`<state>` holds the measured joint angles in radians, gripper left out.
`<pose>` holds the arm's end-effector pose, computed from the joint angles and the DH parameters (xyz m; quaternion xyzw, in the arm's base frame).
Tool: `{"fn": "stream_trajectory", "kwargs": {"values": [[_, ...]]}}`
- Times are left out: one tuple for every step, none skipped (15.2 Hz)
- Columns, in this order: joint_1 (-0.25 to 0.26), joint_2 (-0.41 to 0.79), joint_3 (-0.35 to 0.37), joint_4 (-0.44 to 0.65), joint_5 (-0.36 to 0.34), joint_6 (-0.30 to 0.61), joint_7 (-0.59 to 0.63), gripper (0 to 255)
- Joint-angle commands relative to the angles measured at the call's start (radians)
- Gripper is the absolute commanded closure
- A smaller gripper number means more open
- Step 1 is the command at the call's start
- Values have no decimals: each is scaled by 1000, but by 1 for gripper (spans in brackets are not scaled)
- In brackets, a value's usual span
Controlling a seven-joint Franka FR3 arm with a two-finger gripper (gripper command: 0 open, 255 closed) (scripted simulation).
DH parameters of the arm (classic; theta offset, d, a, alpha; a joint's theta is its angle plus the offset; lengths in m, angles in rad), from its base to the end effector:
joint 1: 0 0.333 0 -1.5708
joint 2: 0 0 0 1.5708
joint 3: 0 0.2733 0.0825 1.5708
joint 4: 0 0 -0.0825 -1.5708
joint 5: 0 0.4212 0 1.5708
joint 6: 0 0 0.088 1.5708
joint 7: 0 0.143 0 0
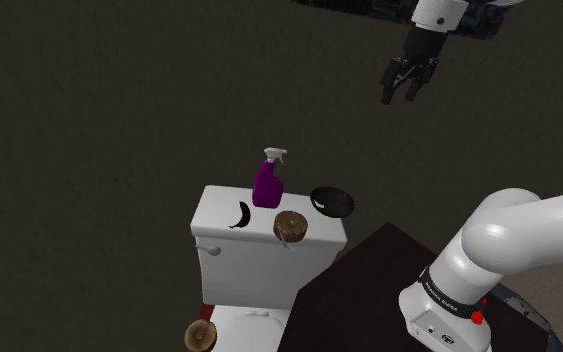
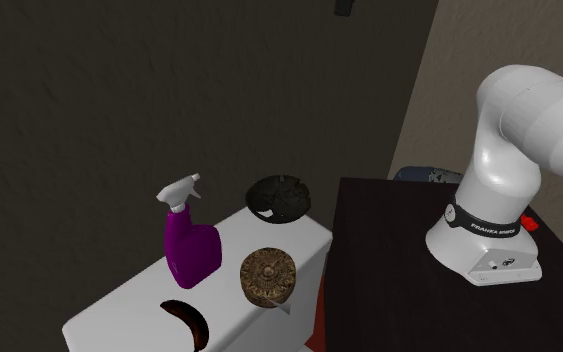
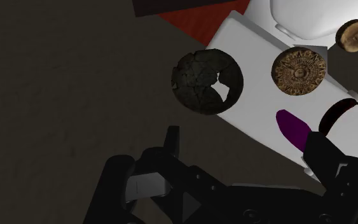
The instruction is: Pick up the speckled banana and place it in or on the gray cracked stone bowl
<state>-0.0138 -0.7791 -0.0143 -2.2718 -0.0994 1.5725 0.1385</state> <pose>0.3787 -0.0256 0.5655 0.9947 -0.0831 0.0423 0.0423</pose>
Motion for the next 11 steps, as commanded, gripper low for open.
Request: {"fn": "stream_trajectory", "kwargs": {"values": [[0, 0, 0, 0, 0, 0, 0, 0], [2, 7, 14, -21, 7, 26, 22, 0], [4, 16, 29, -42, 14, 52, 45, 0], [6, 26, 43, -61, 20, 79, 67, 0], [8, 38, 58, -78, 27, 106, 89, 0], [10, 51, 73, -94, 33, 133, 112, 0], [12, 66, 88, -109, 39, 160, 134, 0], [14, 82, 103, -123, 44, 187, 156, 0], [16, 101, 117, -135, 49, 215, 179, 0], [18, 120, 132, -145, 54, 243, 201, 0], [20, 142, 147, -154, 58, 271, 224, 0]]}}
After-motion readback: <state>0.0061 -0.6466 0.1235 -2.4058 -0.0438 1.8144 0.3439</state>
